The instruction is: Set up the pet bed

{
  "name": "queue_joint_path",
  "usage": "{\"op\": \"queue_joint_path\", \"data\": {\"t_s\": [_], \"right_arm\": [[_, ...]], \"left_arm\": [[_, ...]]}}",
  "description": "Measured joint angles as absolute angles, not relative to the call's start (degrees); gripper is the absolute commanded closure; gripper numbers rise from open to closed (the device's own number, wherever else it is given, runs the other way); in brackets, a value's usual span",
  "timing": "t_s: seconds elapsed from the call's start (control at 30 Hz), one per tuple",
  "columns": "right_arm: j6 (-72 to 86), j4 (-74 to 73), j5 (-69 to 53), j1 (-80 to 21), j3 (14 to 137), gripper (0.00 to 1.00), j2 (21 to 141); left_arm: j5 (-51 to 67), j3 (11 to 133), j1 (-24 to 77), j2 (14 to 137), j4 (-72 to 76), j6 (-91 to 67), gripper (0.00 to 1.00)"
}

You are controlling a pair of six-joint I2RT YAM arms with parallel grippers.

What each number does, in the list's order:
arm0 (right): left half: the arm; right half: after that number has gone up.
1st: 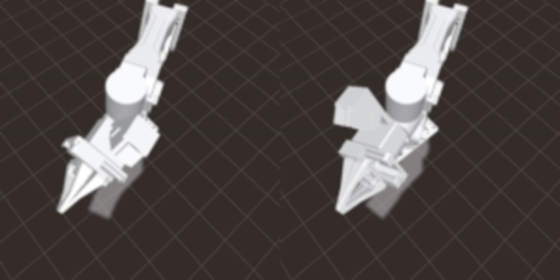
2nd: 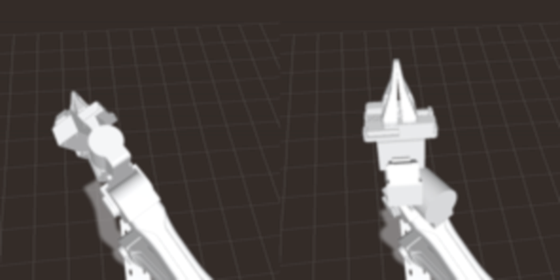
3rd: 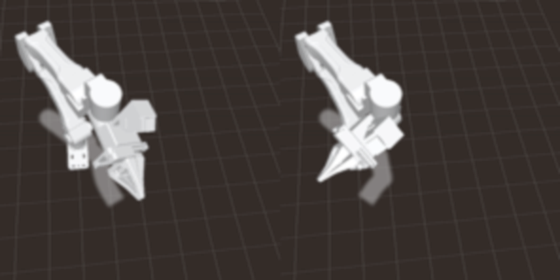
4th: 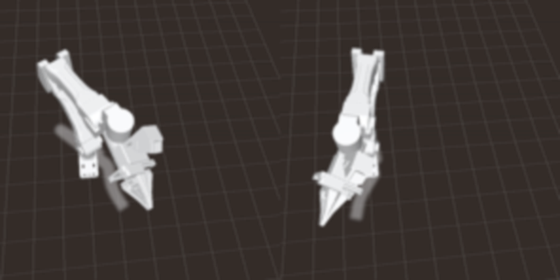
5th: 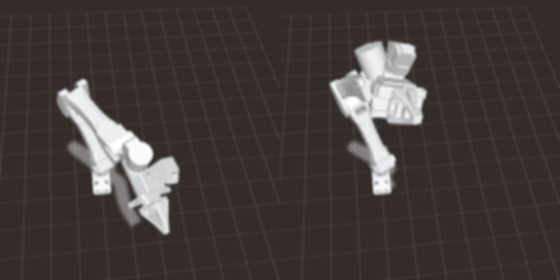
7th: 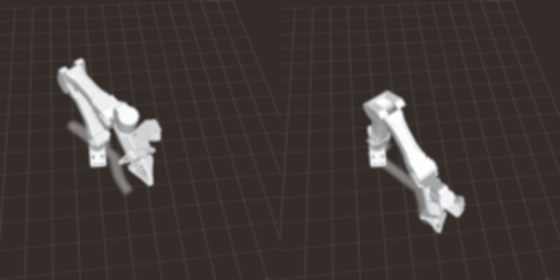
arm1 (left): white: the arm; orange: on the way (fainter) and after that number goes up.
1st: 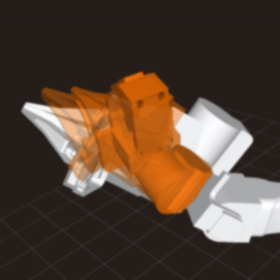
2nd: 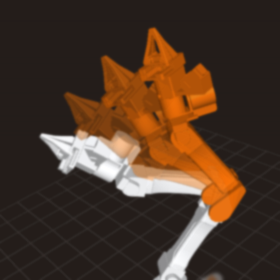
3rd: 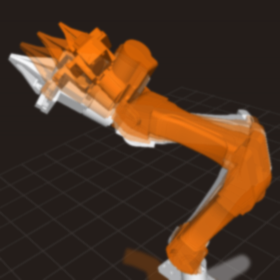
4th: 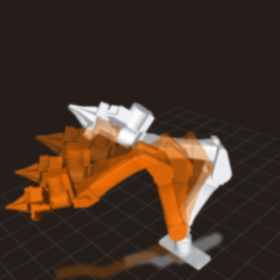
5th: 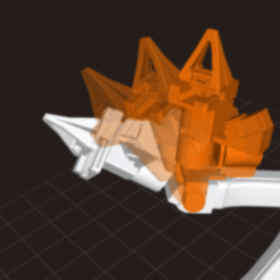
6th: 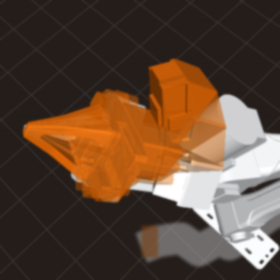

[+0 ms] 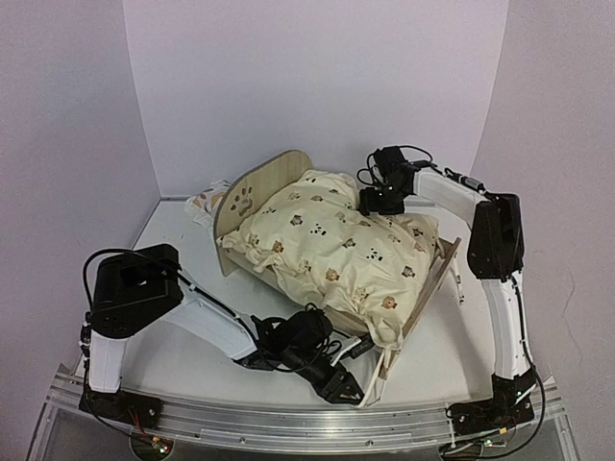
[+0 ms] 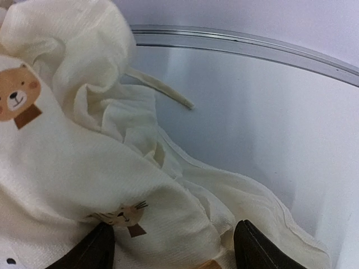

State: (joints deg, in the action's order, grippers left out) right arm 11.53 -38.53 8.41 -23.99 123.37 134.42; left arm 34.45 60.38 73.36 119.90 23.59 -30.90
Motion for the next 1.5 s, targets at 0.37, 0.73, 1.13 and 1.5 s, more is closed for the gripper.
{"op": "queue_joint_path", "data": {"t_s": [0.37,0.73,1.13,1.5], "right_arm": [[8.4,-37.4,3.3,-27.5,125.4,0.22,135.9],[7.3,-37.5,2.4,-28.1,125.3,0.02,135.3],[9.8,-44.7,3.5,-29.4,119.2,0.02,126.6],[14.1,-49.4,7.7,-30.9,102.2,0.02,105.8]], "left_arm": [[38.6,78.9,76.4,133.5,25.1,-30.5,0.5],[28.6,77.4,77.1,128.4,16.7,-27.5,0.25],[14.6,70.2,77.0,118.2,3.8,-26.4,0.2],[4.9,64.8,74.9,109.3,-4.5,-28.6,0.2]]}}
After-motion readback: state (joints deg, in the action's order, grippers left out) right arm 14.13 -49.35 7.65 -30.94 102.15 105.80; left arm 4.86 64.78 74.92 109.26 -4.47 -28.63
